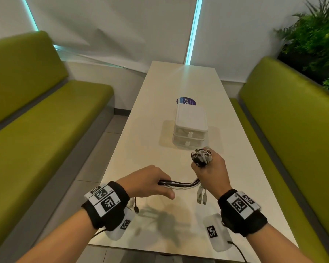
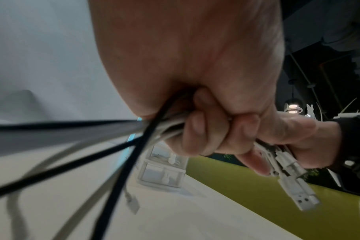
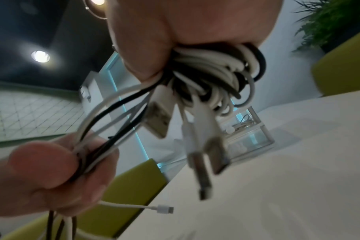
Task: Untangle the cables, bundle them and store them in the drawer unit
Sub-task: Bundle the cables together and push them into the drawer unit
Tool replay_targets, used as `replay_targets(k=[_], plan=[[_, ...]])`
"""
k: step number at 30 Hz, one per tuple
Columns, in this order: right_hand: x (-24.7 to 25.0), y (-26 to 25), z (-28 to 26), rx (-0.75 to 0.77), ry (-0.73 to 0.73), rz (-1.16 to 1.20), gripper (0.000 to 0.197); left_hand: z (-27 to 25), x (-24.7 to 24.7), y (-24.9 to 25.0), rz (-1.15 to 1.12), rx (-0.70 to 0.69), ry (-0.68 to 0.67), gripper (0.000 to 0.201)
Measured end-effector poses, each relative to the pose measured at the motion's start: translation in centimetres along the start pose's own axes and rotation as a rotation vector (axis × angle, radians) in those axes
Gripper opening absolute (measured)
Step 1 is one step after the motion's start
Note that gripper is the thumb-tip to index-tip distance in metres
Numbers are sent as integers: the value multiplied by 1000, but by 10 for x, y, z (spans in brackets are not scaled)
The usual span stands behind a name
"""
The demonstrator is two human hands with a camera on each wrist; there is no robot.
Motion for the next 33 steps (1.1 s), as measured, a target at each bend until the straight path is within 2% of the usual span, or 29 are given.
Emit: replay_targets(k=[4, 7, 13, 17, 19, 23, 27, 29, 33], plan=[[0, 6, 0, 7, -43, -97, 21, -4, 0, -1, -28, -21, 15, 27], [2, 7, -6, 16, -72, -114, 24, -3, 3, 0, 128, -4, 22, 29], [7, 5, -11, 47, -130, -99, 28, 3, 0, -1, 224, 16, 26, 33], [5, -14, -13, 81, -322, 142, 22, 5, 0, 12, 424, -40, 60, 31], [2, -25, -16, 133, -405, 180, 24, 7, 5, 18, 504, -72, 96, 28], [-3, -34, -19, 131, -560, 290, 24, 6, 12, 26, 510, -104, 90, 29], [-2, -24, -20, 85, -743, 175, 31, -3, 20, 22, 337, -88, 110, 35], [-1, -20, -19, 100, -779, 69, 36, -5, 22, 15, 317, -45, 82, 38], [-5, -19, -15, 192, -644, -238, 32, -5, 27, 7, 300, 14, 58, 34]])
Point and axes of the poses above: each hand's wrist, its own z-axis towards the middle knuckle, its own x-axis out of the back of the hand, y = z × x, the point moved 3 cm from there along z, towards the middle knuckle, and after that the axes turned 5 degrees about -z, right-handed, at the moved point
